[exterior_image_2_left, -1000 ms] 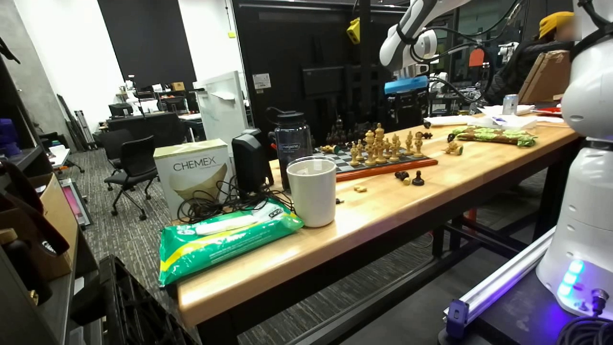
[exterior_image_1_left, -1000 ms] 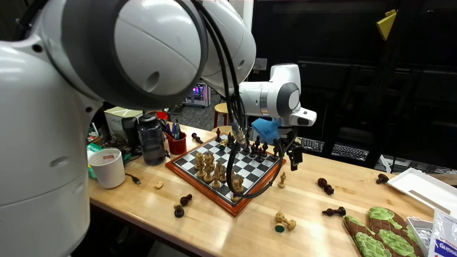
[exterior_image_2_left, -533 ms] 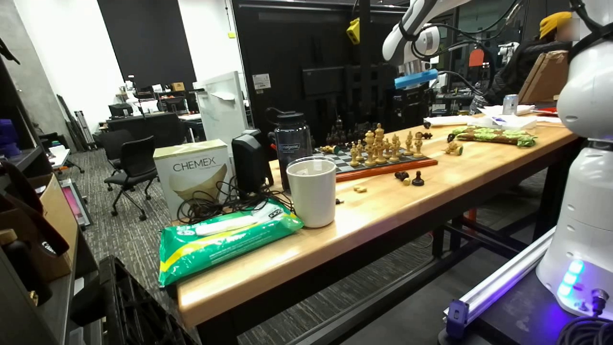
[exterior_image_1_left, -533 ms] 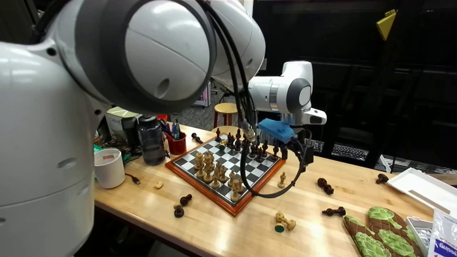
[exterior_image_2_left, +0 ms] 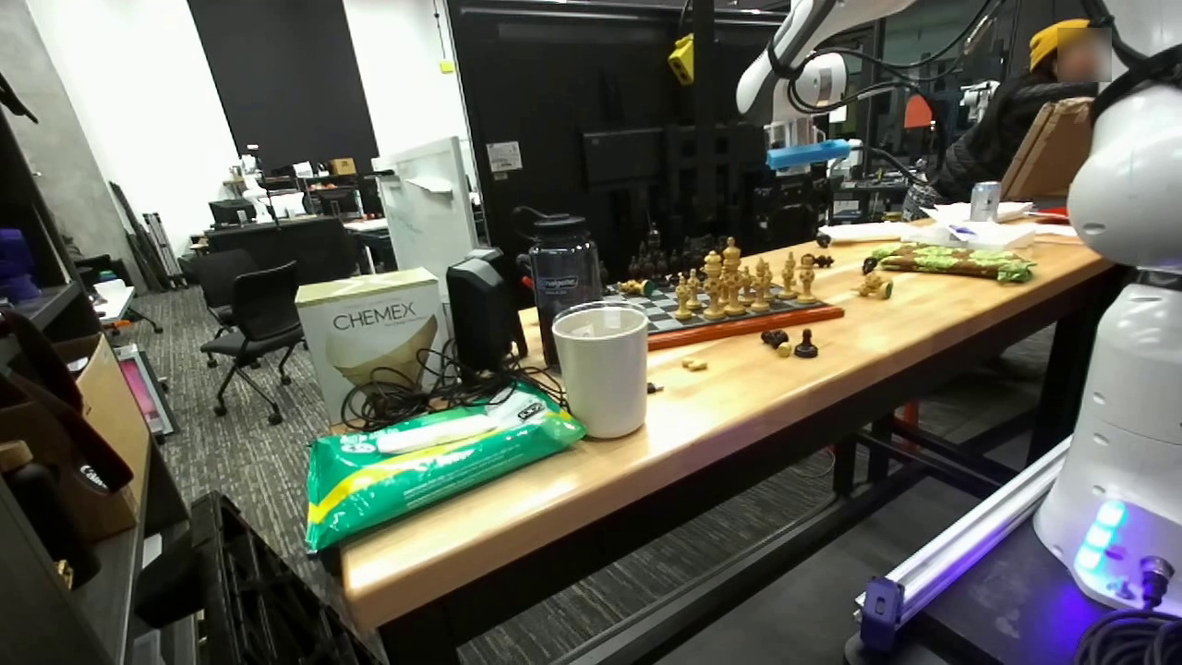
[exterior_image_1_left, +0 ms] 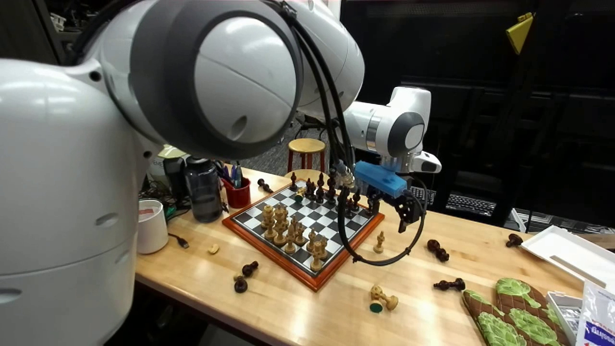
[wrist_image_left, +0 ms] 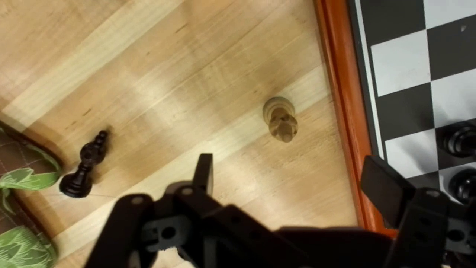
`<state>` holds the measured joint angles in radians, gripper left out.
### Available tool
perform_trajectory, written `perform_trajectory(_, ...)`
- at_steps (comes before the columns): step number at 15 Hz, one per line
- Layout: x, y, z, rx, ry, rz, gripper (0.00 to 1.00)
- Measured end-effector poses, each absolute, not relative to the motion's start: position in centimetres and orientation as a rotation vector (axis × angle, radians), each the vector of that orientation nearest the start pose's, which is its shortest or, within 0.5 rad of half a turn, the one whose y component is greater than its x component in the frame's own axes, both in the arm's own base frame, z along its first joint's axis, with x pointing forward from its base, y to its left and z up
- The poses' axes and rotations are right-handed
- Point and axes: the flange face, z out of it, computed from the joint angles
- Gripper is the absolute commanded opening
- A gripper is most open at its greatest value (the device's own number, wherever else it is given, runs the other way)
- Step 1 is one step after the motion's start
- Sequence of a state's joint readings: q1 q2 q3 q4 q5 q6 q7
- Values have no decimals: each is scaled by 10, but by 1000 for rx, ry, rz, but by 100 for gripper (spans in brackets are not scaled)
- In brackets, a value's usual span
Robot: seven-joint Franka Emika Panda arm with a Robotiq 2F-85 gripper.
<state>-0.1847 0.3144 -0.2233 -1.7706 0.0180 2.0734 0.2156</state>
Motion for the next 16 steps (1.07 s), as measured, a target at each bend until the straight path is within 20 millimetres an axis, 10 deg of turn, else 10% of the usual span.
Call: perform_trajectory(16, 587, -236, 367, -3035, 891, 123, 100)
